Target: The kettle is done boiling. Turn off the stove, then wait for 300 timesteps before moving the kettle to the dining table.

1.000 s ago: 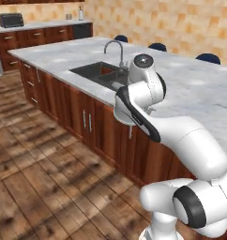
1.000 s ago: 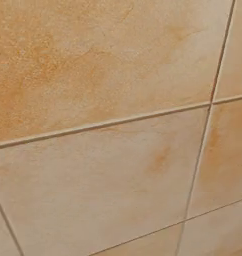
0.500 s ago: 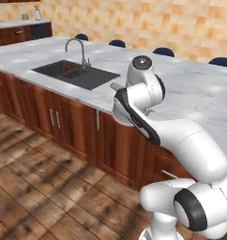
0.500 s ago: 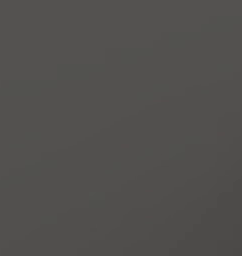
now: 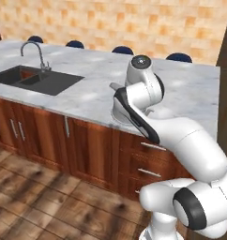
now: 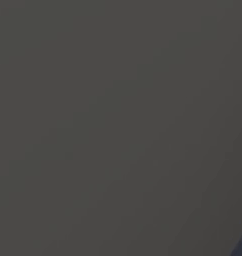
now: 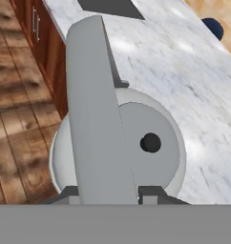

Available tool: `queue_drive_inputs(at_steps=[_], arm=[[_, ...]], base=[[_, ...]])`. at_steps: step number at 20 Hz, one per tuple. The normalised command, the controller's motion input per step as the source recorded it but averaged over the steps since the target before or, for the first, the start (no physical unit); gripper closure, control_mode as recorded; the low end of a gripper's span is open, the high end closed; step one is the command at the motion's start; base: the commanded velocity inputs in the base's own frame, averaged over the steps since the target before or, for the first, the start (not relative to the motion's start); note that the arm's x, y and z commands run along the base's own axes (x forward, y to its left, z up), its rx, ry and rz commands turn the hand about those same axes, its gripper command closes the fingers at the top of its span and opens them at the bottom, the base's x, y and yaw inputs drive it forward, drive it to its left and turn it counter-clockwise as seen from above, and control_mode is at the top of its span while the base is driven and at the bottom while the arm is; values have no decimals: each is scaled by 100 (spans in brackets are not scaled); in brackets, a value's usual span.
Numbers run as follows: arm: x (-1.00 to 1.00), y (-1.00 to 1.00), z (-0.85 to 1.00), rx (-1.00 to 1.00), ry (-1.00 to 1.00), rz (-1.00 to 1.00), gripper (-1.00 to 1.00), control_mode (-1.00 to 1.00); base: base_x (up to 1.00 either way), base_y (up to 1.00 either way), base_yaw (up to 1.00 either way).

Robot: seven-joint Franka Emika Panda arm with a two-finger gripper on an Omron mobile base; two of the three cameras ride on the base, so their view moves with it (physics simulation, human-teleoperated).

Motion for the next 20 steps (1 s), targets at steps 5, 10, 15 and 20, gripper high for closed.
queue_drive_inputs(at_steps=[5,10,15,20], arm=[[0,0,0,0,0,0,100,100],[0,0,0,0,0,0,100,100],[0,0,0,0,0,0,100,100],[0,0,0,0,0,0,100,100]], base=[[-21,66,-38],[-17,78,-30],[-5,83,-20],[0,89,-15]])
